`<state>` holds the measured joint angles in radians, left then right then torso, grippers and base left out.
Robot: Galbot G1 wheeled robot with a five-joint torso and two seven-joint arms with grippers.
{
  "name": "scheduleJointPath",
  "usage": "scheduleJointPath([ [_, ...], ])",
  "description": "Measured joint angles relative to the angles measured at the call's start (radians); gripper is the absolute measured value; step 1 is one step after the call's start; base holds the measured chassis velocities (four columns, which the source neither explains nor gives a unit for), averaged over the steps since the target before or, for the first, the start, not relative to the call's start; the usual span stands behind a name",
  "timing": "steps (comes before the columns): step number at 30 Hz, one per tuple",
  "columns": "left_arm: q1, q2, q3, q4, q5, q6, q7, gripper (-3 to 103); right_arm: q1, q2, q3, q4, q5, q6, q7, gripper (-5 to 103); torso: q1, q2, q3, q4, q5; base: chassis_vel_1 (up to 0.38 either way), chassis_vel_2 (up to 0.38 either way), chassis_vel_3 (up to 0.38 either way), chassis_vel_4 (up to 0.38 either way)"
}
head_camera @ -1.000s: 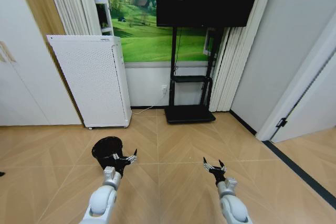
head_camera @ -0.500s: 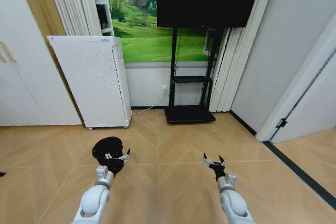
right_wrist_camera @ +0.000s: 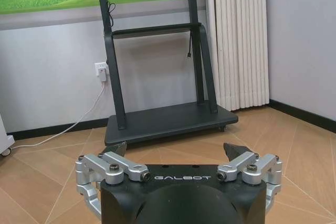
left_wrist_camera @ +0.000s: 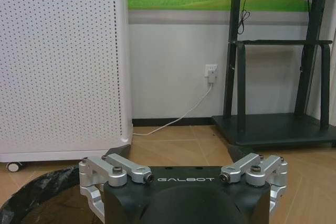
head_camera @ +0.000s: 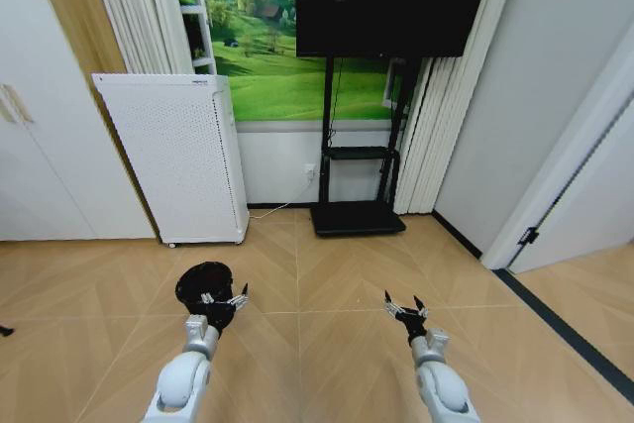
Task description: Pick up the trash bin and place the garbage on the floor into it.
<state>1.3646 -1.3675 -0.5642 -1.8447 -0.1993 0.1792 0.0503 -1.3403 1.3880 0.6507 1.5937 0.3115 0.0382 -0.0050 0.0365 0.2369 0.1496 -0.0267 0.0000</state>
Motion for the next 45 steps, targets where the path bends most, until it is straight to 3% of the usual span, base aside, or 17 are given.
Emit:
scheduleJointPath([
  [23,-0.009,-0.028,-0.012,0.015,0.005,-0.009,0.004,100,-0.03,0.0,0.026,0.03,-0.001,0.026,-0.008,100,0.024,0.077,0.053,-0.0001,0.0,0.0,0.0,0.0,0.0],
  [31,-0.076,-0.04,-0.033,0.044,-0.015,-0.002,-0.029,100,-0.038,0.003,0.025,0.087,-0.036,-0.011,-0.007,100,0.041,0.126,0.085,-0.0001,-0.0001,0.0,0.0,0.0,0.0],
  [45,-0.057,-0.03,-0.055,0.042,-0.041,0.007,-0.045,100,-0.013,0.006,-0.023,0.127,-0.073,-0.078,0.007,100,0.061,0.18,0.119,0.0,-0.0001,0.0,0.0,0.0,0.0],
])
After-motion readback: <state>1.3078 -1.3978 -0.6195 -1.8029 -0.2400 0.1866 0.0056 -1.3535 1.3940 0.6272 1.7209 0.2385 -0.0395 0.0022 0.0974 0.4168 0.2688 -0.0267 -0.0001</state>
